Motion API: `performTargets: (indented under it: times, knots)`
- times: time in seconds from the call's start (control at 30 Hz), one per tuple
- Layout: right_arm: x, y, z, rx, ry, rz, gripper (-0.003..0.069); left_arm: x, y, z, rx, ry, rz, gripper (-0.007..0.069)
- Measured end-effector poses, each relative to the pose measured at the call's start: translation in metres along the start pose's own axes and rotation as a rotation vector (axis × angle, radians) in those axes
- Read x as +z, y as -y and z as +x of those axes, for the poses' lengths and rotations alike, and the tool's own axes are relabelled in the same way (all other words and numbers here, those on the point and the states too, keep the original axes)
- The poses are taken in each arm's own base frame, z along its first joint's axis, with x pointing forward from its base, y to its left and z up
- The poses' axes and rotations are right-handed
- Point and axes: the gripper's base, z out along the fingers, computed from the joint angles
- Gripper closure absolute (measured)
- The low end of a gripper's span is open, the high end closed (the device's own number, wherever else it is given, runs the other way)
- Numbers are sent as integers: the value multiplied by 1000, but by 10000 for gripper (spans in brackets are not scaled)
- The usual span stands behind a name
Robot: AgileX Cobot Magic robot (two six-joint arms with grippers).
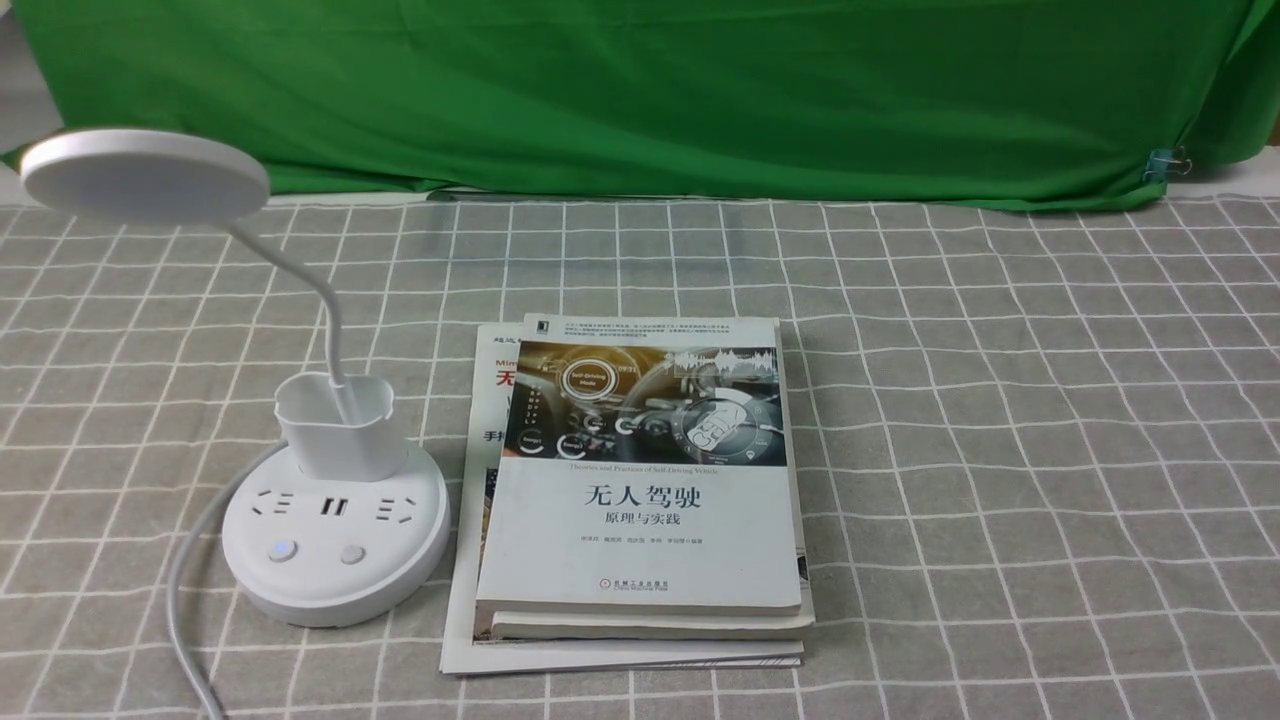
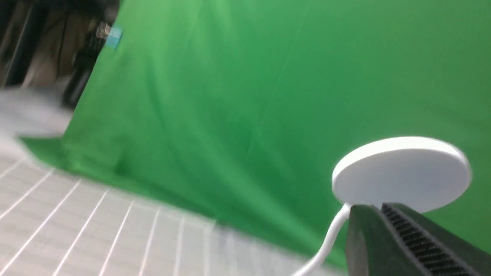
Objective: Turn on the desk lamp on the grey coffee tablecloth with your hand.
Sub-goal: 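Press the power button on the lamp base to turn the lamp on with the left gripper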
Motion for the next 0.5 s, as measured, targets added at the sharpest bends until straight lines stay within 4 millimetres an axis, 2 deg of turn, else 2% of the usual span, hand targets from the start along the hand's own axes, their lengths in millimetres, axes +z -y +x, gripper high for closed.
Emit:
performTargets:
  times: [0.07,0.1,0.17,0.3,0.5]
  knots:
    - [0,0,0,0,0,0,414,8,4,-8,24,-98,-32,604]
    - [0,0,0,0,0,0,414,16,5,-11,48,-231,-78,604]
    - [0,0,0,0,0,0,414,27,4,-9,84,-366,-123,604]
    - [0,0,0,0,0,0,414,53,-3,3,172,-557,-173,604]
    - [0,0,0,0,0,0,414,89,-7,29,66,-713,-183,604]
